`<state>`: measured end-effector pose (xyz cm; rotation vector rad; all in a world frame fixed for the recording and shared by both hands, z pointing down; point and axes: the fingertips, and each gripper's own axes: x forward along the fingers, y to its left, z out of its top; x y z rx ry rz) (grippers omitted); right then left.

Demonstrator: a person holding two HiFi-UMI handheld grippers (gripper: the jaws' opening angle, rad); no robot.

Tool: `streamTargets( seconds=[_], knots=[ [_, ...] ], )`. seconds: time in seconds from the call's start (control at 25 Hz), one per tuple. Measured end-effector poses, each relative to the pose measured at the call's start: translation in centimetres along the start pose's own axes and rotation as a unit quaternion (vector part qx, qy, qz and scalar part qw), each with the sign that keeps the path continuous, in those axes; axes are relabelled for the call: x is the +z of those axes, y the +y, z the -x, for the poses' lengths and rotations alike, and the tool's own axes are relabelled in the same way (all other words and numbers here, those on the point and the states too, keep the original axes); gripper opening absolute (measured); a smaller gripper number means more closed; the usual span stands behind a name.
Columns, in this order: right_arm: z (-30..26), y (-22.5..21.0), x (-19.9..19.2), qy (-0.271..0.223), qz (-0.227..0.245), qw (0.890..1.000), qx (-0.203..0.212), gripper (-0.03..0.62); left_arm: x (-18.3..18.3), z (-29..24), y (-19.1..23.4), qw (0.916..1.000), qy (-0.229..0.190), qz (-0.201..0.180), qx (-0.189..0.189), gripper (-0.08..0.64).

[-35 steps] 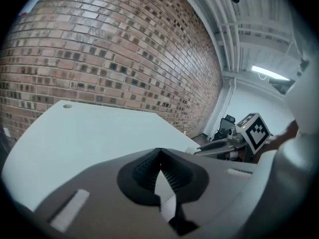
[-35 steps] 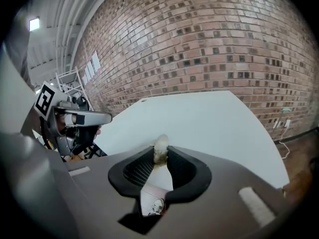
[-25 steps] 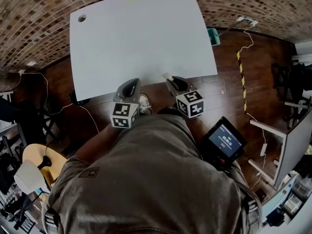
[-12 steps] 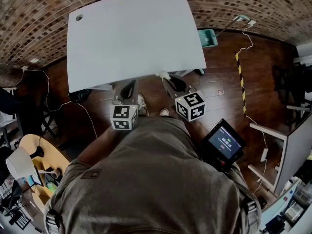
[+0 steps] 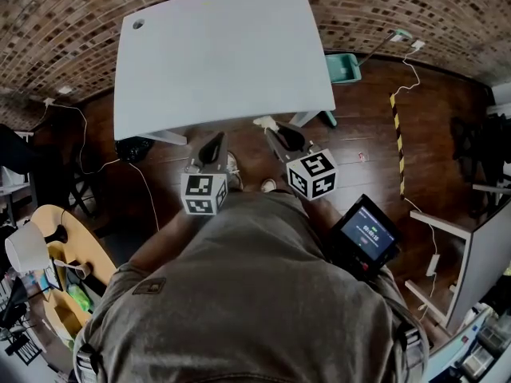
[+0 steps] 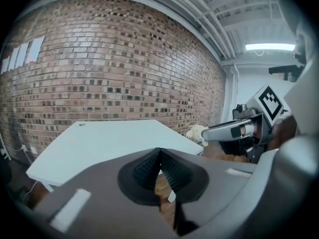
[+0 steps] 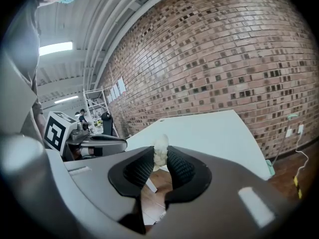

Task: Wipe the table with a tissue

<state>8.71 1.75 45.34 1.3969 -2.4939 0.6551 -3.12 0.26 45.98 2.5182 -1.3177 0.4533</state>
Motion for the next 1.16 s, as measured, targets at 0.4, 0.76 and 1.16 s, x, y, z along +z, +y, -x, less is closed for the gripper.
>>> streamTargets(
  seconds=[0.4,0.76,1.16],
  knots=[
    [0.9,-0.2,0.0,-0.007,0.012,1.0,0.003,0.091,-0.7,-0.1,-1.0,0.9999,0.003,0.011,0.001,0.002],
    [1.6,-0.4,-0.6,-0.006,0.009,1.0,-0.002,0.091,-0.7,0.2,-1.6,1.0,0.006,0.001,-0.006,0.002],
    [1.5,0.3,-1.2,-0.006,0.009,1.0,0.004,0.091,-0.9,0.9,-1.4,1.0,0.009,0.002,-0.001,0.002]
  ],
)
